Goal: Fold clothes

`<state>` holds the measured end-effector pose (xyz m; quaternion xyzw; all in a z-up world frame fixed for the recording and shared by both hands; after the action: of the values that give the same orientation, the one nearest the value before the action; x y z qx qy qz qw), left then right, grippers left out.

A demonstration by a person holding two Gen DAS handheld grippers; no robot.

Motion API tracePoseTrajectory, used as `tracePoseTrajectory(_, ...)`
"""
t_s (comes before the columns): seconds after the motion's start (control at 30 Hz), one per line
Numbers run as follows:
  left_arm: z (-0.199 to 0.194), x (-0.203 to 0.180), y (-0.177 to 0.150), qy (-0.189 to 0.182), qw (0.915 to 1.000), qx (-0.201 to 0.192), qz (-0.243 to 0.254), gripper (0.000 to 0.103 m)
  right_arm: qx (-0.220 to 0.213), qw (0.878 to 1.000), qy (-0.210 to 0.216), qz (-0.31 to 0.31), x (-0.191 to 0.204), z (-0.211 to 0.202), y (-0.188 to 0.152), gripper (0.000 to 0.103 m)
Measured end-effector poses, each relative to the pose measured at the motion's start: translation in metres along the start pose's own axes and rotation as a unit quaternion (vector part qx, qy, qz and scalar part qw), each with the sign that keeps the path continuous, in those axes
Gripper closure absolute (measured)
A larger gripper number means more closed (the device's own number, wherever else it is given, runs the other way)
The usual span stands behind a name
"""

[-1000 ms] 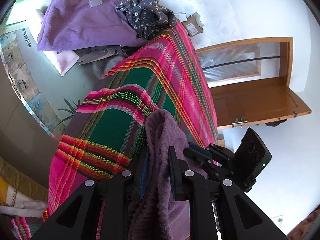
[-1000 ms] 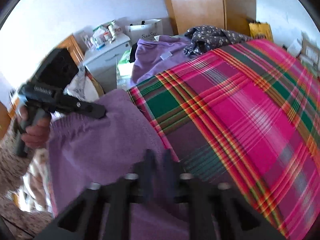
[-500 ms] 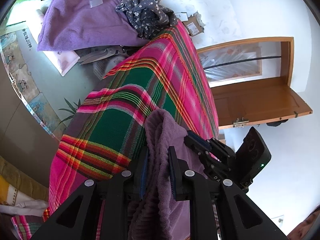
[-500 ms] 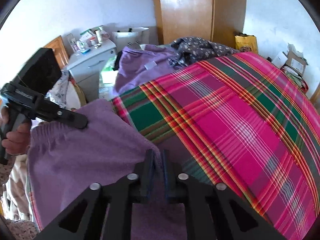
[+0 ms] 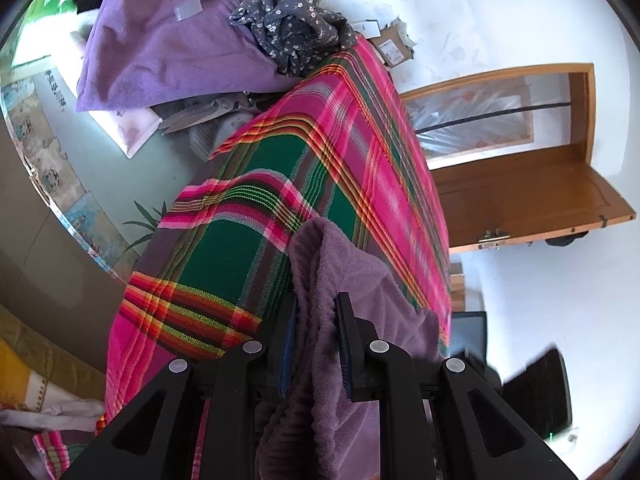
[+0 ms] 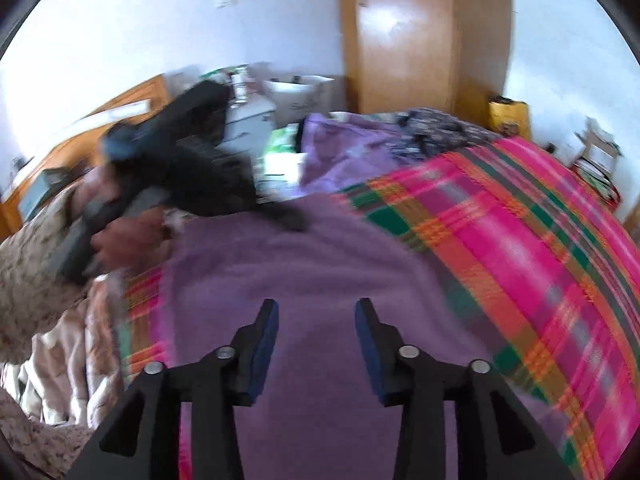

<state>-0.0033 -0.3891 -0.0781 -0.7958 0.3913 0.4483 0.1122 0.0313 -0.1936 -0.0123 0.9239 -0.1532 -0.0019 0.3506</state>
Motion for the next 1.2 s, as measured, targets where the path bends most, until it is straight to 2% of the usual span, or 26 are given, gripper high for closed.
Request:
tracePoseTrajectory(0.1,0.001,0.000,0.001,0.005,1.0000,0.004,0.002,0.084,-0.007,1.000,0.008,-0.016,0.031,0.007,-0.004,0.055)
tracePoseTrajectory(0.27,0.001,-0.001,0.002,0.014,0.9998,0.012,0.009,0.084,-0.013,0.998,-0.001,-0.056,0.074,0.027,0.000,0.055)
tracePoseTrajectory(0.5,0.002,0.001,0.002,0.005,0.9998,0.017,0.003,0.084,-0.005,0.993,-0.075,-0.096,0.095,0.050,0.007,0.054)
tracePoseTrajectory(0.67,0.003,0.005,0.004,-0.010,0.9996,0.025,-0.009,0.084,0.022,0.988,-0.112,-0.107,0.104,0.069,0.005,0.054)
tracePoseTrajectory(0.87,0.003,0.003,0.004,-0.006,0.9996,0.026,-0.004,0.084,0.009,0.981,-0.147,-0.124,0.113,0.072,0.006,0.054)
tracePoseTrajectory(1.0,0.003,0.002,0.005,-0.004,0.9996,0.028,-0.001,0.084,0.007,0.983,-0.143,-0.111,0.114,0.073,0.006,0.061)
tracePoseTrajectory(1.03,0.003,0.002,0.004,-0.004,0.9996,0.028,0.000,0.084,0.007,0.983,-0.148,-0.107,0.113,0.073,0.006,0.072)
tracePoseTrajectory(1.2,0.003,0.002,0.005,0.000,0.9996,0.028,0.003,0.084,0.000,0.983,-0.157,-0.098,0.113,0.073,0.007,0.086)
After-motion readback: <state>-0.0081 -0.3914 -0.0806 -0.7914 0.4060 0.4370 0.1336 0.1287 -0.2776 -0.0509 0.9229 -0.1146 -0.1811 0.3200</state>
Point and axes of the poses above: each gripper's, at about its wrist camera, not at the fingertips, and z roughly the way its jaws point, x to its left, y to its top, the point moved 5 cm from there along z, roughly the way its jaws point, and after that the axes turned 2 degrees about z, right-handed, at the moved point
